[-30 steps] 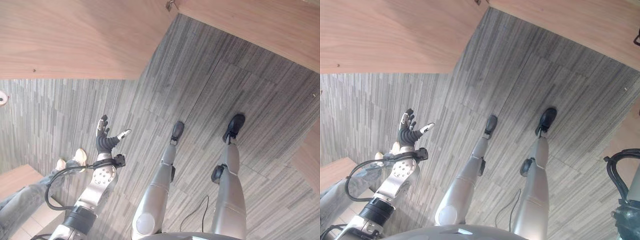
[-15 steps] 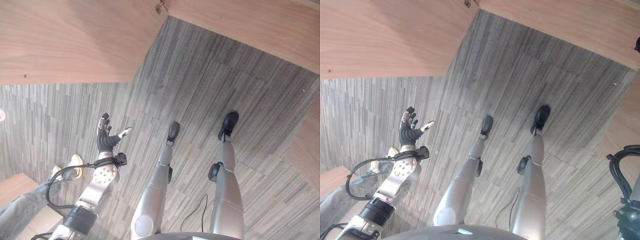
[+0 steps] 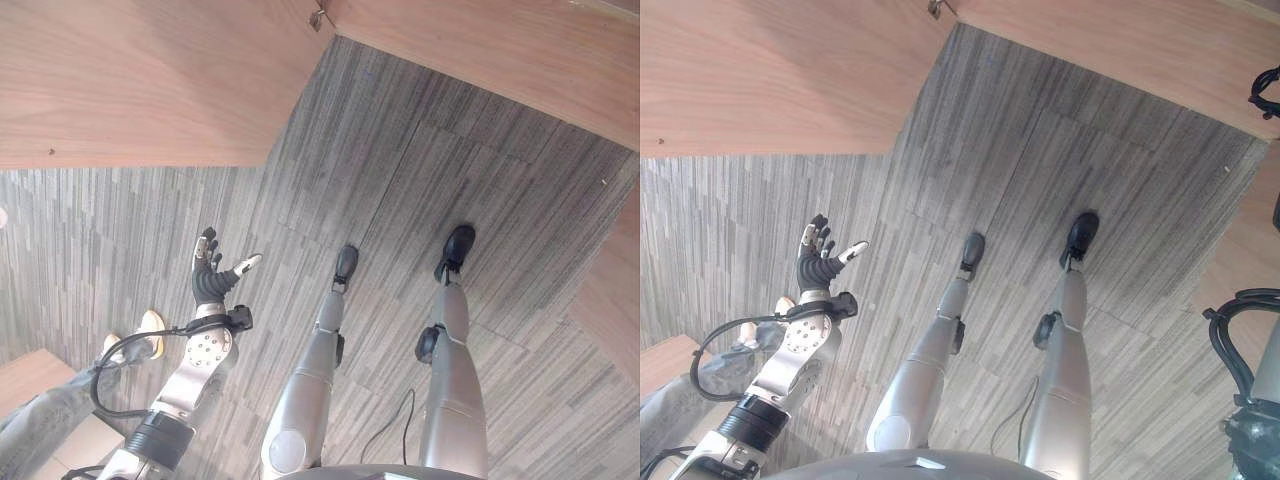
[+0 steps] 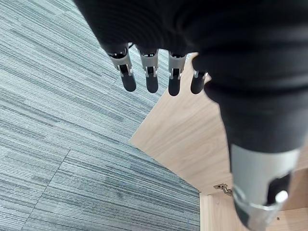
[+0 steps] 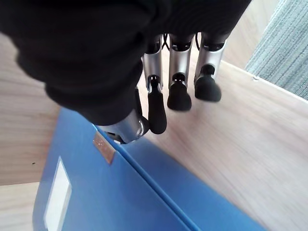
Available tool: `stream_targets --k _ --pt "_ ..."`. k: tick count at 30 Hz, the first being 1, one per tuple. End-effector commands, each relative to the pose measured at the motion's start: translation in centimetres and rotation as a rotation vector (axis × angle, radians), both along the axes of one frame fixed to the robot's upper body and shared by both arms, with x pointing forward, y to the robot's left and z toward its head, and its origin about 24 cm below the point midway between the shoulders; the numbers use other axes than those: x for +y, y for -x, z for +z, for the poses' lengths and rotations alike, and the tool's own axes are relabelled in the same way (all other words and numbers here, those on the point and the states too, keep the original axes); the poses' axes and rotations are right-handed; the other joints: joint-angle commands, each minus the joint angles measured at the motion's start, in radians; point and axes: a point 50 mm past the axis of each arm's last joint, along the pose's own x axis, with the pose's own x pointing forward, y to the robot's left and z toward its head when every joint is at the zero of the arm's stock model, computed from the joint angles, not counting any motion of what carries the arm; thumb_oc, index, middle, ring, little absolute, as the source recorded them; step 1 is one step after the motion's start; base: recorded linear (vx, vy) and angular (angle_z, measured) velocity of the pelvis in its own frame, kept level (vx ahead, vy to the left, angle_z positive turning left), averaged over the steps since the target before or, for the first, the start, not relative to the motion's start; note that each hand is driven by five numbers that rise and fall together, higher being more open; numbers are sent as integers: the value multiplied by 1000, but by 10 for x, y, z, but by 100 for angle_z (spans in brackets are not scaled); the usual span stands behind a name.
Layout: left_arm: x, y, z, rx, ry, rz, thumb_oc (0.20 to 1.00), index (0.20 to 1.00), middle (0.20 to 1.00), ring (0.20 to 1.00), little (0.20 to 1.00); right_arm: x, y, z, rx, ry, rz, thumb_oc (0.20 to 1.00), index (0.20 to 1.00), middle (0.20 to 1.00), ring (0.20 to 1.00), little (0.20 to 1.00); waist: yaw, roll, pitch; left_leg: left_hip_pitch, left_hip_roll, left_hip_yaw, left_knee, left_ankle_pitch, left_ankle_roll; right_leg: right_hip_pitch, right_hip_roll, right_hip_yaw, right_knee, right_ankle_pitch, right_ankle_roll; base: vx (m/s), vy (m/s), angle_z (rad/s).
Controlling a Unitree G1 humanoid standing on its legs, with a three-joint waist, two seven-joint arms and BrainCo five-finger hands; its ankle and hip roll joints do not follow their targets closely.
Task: Put the empty folder in the office cabinet
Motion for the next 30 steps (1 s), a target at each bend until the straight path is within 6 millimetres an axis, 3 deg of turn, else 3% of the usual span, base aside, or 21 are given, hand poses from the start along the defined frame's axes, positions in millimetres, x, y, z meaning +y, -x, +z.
stream_targets --k 1,5,10,12,14,17,22,26,30 --pt "15 5 24 -109 -7 32 1000 1000 1000 1000 1000 -1 6 13 4 129 -51 200 200 200 200 200 47 22 37 171 31 -42 -20 -128 -33 20 19 15 161 -308 111 0 0 0" --pt "15 4 26 -115 -4 25 1000 1000 1000 1000 1000 9 2 22 -18 175 -20 200 200 200 200 200 51 21 36 169 35 -41 -20 -126 -35 17 20 14 160 -308 112 0 0 0" --pt "15 2 26 -116 -10 14 1000 1000 1000 1000 1000 36 -7 38 -32 326 44 200 200 200 200 200 59 18 33 165 41 -39 -20 -120 -38 8 21 15 166 -311 110 0 0 0" --pt "17 2 27 -120 -17 6 1000 1000 1000 1000 1000 61 -14 50 -43 472 104 200 200 200 200 200 66 18 29 165 46 -39 -20 -115 -40 2 21 16 171 -312 111 0 0 0" --pt "18 2 27 -119 -23 5 1000 1000 1000 1000 1000 68 -16 53 -45 514 117 200 200 200 200 200 70 17 27 164 47 -40 -20 -113 -41 -1 21 16 173 -313 111 0 0 0" --pt "19 1 27 -120 -45 -2 1000 1000 1000 1000 1000 106 -26 63 -85 671 218 200 200 200 200 200 79 12 22 161 51 -42 -20 -105 -44 -12 23 15 182 -316 110 0 0 0" --pt "23 1 28 -121 -67 1 1000 1000 1000 1000 1000 136 -28 72 -153 763 294 200 200 200 200 200 84 6 18 158 55 -41 -20 -98 -49 -22 25 16 192 -320 108 0 0 0" --pt "27 1 28 -120 -76 14 1000 1000 1000 1000 1000 143 -29 73 -185 762 317 200 200 200 200 200 84 3 15 156 57 -44 -20 -96 -51 -28 28 16 197 -323 107 0 0 0" --pt "30 1 29 -119 -77 23 1000 1000 1000 1000 1000 137 -28 73 -191 730 306 200 200 200 200 200 83 0 14 154 57 -47 -20 -97 -54 -27 28 14 192 -324 108 0 0 0"
